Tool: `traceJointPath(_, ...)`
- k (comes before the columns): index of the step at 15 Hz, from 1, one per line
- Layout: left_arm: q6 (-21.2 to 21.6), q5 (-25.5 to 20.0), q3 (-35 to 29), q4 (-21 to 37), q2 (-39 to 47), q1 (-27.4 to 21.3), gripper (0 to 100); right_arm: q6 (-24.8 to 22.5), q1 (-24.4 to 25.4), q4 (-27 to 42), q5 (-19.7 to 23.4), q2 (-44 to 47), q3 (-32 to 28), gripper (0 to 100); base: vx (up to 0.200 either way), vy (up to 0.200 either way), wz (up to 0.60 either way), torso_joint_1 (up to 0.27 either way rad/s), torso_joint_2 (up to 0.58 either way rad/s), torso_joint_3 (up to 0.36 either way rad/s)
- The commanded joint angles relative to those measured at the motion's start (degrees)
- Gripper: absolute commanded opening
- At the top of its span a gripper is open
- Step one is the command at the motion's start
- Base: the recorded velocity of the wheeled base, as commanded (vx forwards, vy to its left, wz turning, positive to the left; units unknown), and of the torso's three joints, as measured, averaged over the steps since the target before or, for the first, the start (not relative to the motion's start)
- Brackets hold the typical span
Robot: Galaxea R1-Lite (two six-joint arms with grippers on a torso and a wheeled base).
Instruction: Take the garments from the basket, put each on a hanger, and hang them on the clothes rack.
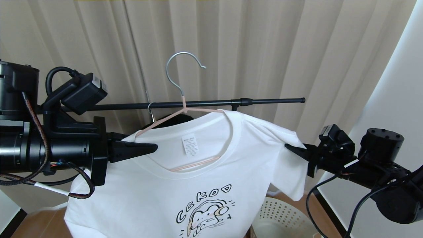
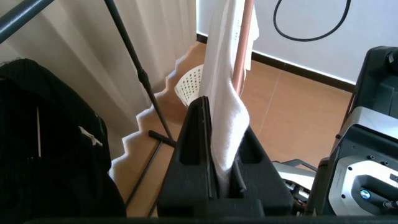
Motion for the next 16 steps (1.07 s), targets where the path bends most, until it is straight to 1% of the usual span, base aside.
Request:
traceJointPath(1,0.01,-0.01,-0.04,-0.03,-0.07,0.00,0,0.01,-0.33,0.01,-0.04,0.55,-0.23,0,0.000,0.000,0.00,0.000,0.00,0.000)
traceJointPath(3,-0.70,-0.01,0.05,-0.03,-0.16,0.00,0,0.27,-0.68,0.10,-0.04,1.08,-0.67,0,0.000,0.000,0.00,0.000,0.00,0.000)
traceJointPath(8,-0.79,0.08,0.40,-0.03,-0.86,0.00,0,1.15,-1.03,0.18,-0.13,2.22,-1.82,0,0.000,0.000,0.00,0.000,0.00,0.000)
traceJointPath(12,-0.79,0.08,0.49,0.06,-0.86,0.00,0,1.06,-0.86,0.27,-0.30,2.48,-1.64,0,0.000,0.000,0.00,0.000,0.00,0.000)
traceJointPath(16,-0.87,0.08,0.32,-0.03,-0.77,0.00,0,1.06,-0.77,3.00,-0.30,1.96,-1.90,0,0.000,0.000,0.00,0.000,0.00,0.000)
